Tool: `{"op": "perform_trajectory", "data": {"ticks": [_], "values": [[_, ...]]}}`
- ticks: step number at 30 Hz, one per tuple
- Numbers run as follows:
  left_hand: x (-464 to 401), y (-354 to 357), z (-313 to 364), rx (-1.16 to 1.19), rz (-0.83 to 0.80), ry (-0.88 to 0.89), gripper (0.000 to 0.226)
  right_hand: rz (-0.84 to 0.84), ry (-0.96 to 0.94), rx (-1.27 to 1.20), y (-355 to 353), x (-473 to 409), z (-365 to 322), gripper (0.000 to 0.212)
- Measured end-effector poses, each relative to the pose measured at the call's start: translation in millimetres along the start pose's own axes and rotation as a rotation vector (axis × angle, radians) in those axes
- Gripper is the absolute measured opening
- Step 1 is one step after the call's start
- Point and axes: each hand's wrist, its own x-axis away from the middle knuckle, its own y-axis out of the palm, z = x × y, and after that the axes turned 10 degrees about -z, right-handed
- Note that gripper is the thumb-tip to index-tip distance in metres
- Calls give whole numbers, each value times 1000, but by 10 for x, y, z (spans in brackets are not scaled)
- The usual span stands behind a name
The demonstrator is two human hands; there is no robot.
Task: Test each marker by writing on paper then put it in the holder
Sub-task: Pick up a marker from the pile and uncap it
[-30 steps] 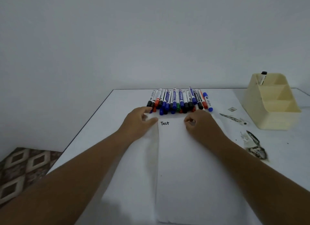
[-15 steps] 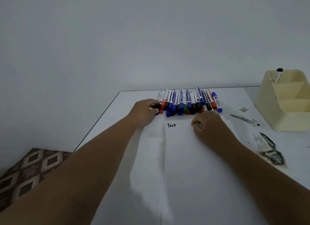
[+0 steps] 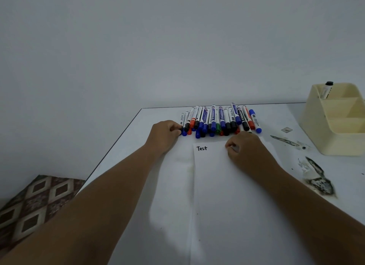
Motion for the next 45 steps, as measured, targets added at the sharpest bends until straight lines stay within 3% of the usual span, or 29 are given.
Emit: {"op": "perform_trajectory", "data": {"ticks": [7,14,20,25,34,38,42,45], "values": [[75,-41,-38,-150,-63,60,32,-14,27,-9,4,1,1,16],[74,-123,-15,-251,-59,-92,25,4,7,-13,9,8,8,15],[23,-167,-52,-252,-33,-136,42,15,-3,-20,17,-15,16,15],[28,-146,-79,-144,20,-148,39,27,-7,-17,2,-8,9,15],[407,-81,112,308,311,-125,39,6,25,-15,25,-3,24,17],[602,20,351,455,206,-7,40,-10,66,-171,-21,23,-35,31],[736,169,617,517,73,158,36,101,91,-383,-90,80,-146,61],[774,266,780,392,33,203,29,208,68,-612,-149,138,-165,53]]}}
